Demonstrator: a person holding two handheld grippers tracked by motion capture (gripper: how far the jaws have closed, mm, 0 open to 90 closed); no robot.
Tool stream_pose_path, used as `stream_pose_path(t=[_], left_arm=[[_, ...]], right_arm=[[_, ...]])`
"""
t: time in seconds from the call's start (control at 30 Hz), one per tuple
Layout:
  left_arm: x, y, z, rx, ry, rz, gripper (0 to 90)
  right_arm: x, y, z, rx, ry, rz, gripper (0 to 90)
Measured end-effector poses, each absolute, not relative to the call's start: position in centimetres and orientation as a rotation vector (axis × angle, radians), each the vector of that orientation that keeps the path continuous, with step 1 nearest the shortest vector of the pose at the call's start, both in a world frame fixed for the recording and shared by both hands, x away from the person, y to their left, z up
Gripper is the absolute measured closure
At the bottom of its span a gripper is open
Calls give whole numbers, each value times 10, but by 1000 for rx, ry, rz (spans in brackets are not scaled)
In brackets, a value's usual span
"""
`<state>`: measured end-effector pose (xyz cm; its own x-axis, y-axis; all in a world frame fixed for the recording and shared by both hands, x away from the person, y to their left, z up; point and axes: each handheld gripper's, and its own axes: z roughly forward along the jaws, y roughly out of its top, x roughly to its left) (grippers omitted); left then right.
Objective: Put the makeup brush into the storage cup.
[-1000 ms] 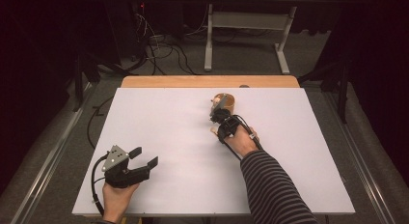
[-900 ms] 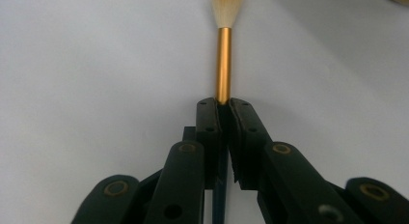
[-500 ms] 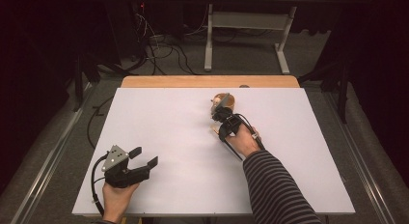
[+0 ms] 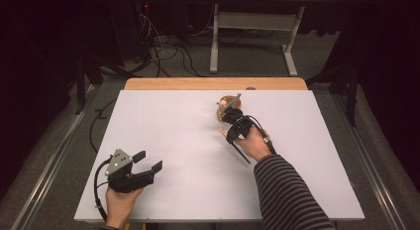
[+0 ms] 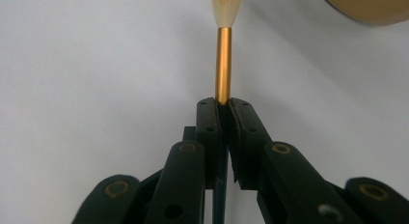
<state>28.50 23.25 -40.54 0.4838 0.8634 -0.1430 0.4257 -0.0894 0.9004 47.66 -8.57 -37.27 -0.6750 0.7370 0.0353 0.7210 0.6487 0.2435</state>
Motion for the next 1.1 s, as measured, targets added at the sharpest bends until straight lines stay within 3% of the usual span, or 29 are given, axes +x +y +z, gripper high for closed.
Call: stream_pose_path(t=[1.1], left_arm=[[285,234,-406,1700,1119,535,281]], right_arm=[[460,-126,-335,1146,2678,781,856]])
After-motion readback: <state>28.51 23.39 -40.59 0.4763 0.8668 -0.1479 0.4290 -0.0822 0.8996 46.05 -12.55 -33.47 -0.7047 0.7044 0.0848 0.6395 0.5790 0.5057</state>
